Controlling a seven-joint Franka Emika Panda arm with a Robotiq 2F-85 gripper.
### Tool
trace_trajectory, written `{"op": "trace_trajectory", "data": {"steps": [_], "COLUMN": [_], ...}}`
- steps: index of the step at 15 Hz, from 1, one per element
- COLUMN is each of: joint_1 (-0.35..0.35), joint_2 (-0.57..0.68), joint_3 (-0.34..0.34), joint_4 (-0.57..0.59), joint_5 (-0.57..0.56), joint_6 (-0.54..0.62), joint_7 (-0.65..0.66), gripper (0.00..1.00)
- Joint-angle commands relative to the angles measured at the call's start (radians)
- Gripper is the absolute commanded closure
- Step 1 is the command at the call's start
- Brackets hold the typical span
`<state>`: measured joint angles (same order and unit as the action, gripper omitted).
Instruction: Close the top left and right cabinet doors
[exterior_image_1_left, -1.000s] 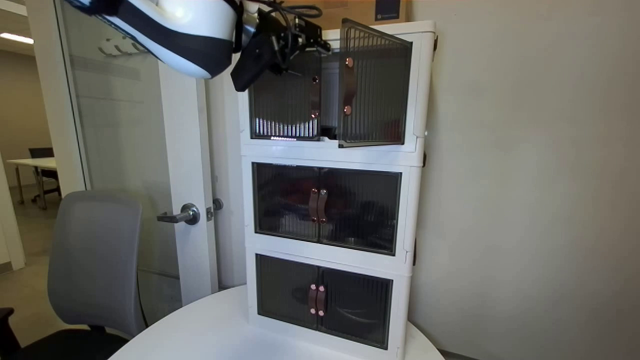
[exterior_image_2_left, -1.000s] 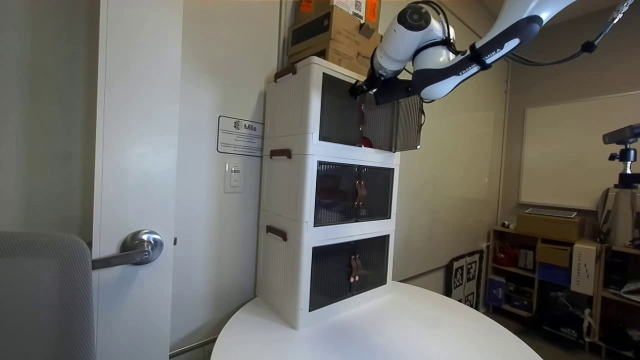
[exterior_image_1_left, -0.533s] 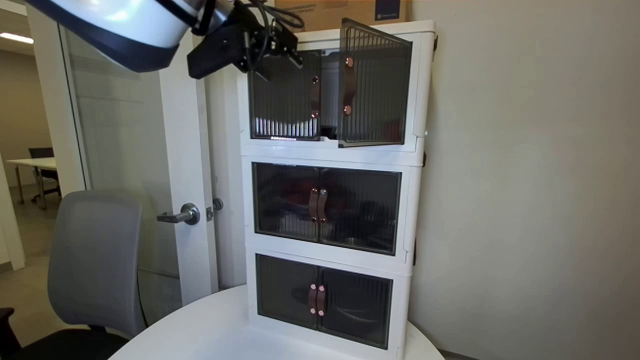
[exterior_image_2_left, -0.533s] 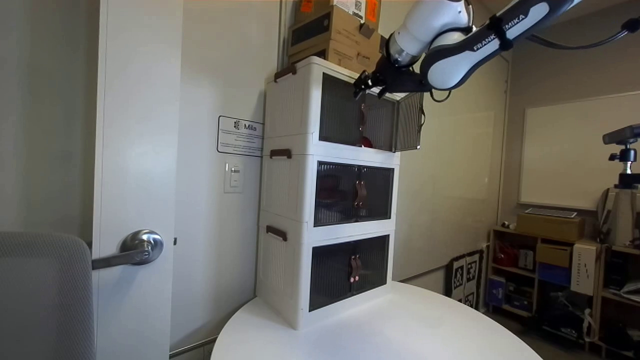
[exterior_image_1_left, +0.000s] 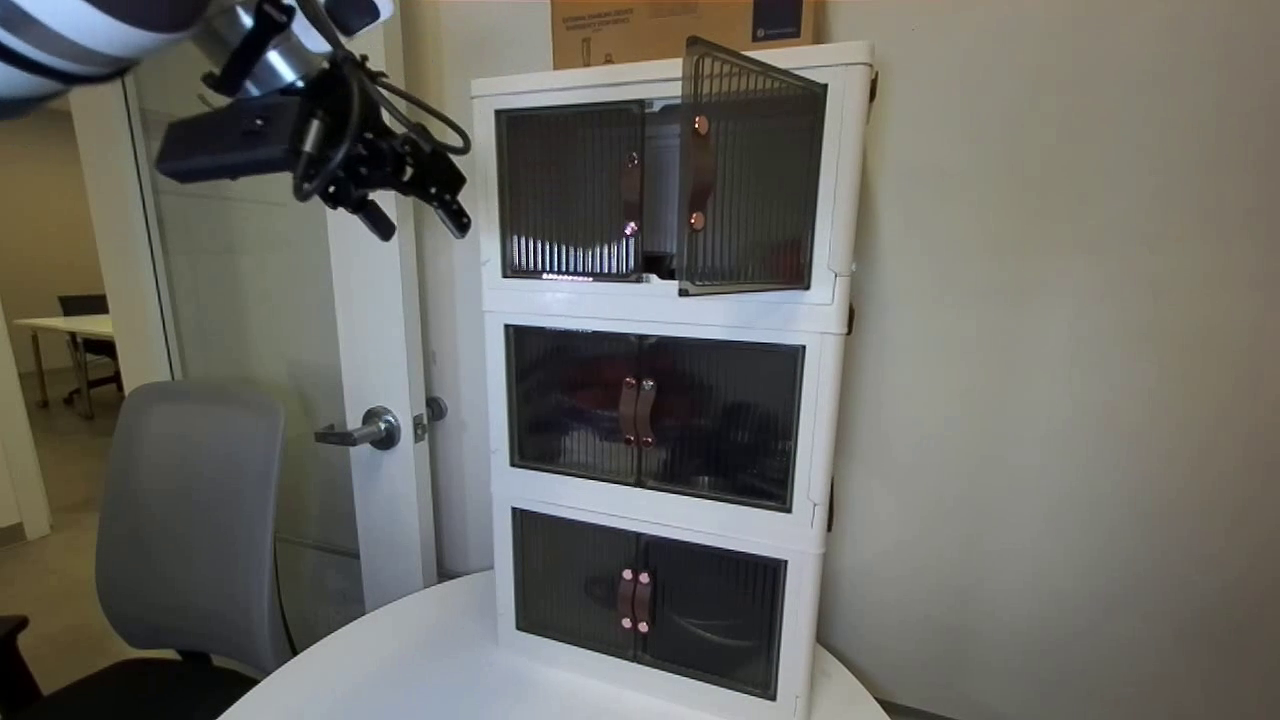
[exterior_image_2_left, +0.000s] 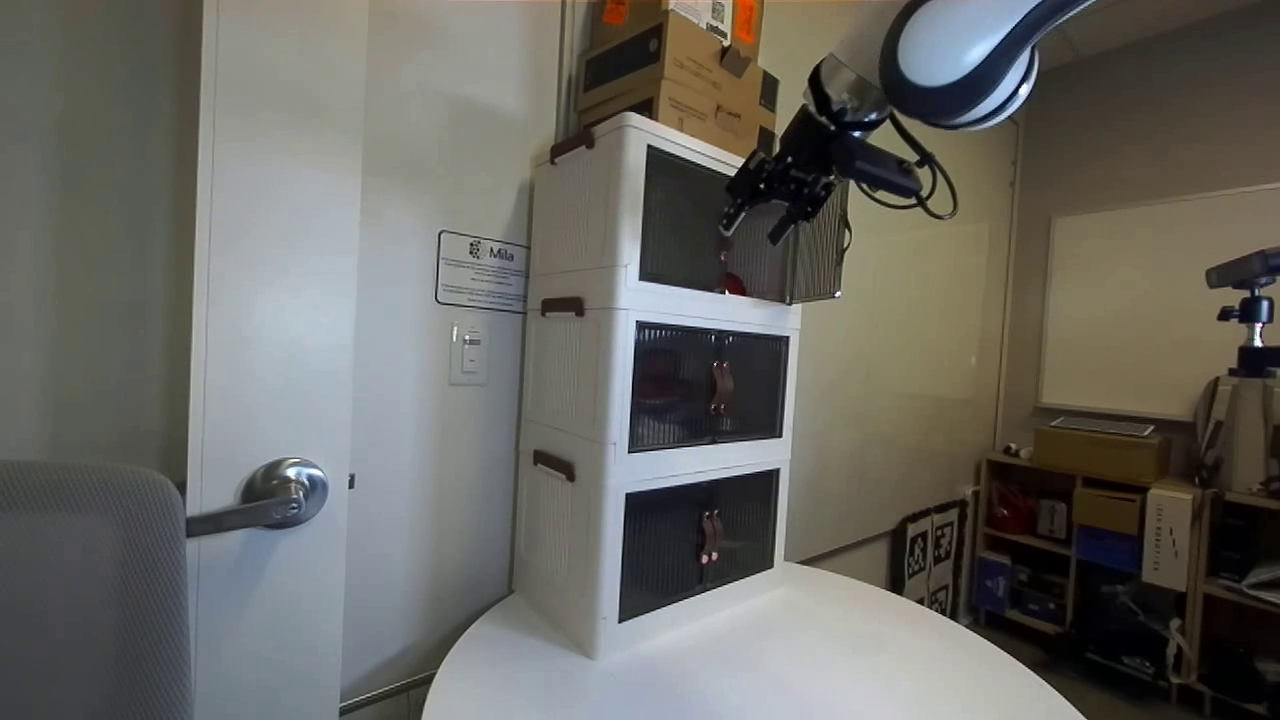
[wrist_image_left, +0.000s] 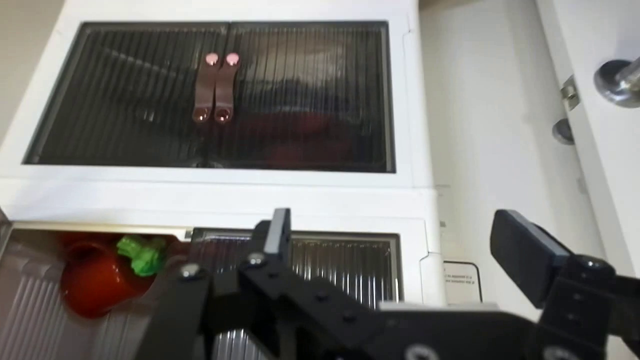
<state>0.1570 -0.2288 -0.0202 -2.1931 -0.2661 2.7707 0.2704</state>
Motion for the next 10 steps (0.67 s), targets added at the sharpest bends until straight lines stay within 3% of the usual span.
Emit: {"op": "trace_trajectory", "data": {"steps": [1,6,10], "joint_1": [-0.050,-0.210,-0.263], "joint_2": [-0.196,-0.338,-0.327], "joint_3": [-0.005,-0.032,-0.091], "joint_4": [-0.047,0.061,0.170], "joint_5": [0.141,0.095,0.086], "joint_6": [-0.249,-0.587,-0.717], "joint_7": [-0.143,-0.187,-0.312], "gripper": [0.00,0.00,0.00]}}
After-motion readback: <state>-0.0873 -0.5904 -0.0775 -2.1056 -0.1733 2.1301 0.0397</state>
